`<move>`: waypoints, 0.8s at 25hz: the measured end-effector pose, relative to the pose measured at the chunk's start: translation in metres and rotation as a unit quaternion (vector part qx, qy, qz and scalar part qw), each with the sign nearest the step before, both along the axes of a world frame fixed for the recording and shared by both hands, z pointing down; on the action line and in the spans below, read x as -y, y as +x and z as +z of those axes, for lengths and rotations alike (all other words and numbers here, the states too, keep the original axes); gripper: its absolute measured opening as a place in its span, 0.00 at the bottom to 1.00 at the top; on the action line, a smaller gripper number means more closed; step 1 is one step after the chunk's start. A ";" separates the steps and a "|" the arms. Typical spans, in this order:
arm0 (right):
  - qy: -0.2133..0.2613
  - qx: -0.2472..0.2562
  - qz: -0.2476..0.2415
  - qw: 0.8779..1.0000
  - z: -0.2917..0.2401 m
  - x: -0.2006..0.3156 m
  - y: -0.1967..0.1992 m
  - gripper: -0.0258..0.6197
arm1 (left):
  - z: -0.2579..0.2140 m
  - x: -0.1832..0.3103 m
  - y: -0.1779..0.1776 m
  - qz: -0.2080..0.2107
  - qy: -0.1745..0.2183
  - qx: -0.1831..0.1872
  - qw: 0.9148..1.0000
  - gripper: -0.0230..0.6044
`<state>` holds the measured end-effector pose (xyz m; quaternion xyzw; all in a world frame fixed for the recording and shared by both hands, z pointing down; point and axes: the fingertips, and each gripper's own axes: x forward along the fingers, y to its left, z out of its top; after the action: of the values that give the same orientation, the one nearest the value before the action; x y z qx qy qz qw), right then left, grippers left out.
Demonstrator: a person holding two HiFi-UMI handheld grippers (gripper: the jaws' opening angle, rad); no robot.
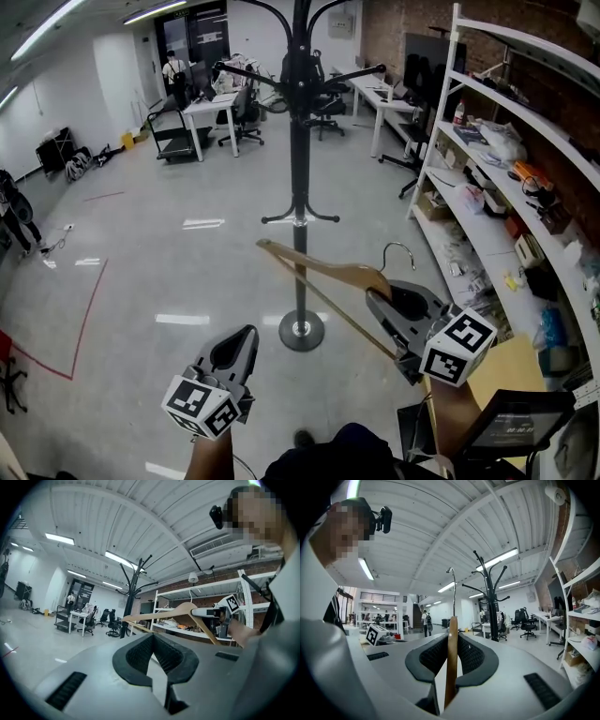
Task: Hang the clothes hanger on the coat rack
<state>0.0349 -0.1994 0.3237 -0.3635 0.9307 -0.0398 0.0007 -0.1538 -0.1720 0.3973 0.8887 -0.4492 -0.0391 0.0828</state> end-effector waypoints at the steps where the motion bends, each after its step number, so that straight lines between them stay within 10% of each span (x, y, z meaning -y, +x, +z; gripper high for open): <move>1: 0.000 -0.002 -0.005 1.000 -0.002 0.009 -0.003 0.13 | 0.000 0.008 0.000 0.002 0.000 0.001 1.000 0.04; 11: 0.041 -0.023 -0.121 0.991 -0.025 0.135 -0.035 0.13 | -0.011 0.128 0.015 -0.009 0.019 0.012 1.000 0.04; 20: 0.044 -0.030 -0.302 0.952 -0.055 0.221 -0.068 0.13 | -0.020 0.218 0.041 -0.014 0.014 -0.001 1.000 0.04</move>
<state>-0.0327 -0.4203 0.2687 -0.0660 0.9974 0.0142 -0.0235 -0.1124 -0.3903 0.3774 0.8833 -0.4610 -0.0478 0.0702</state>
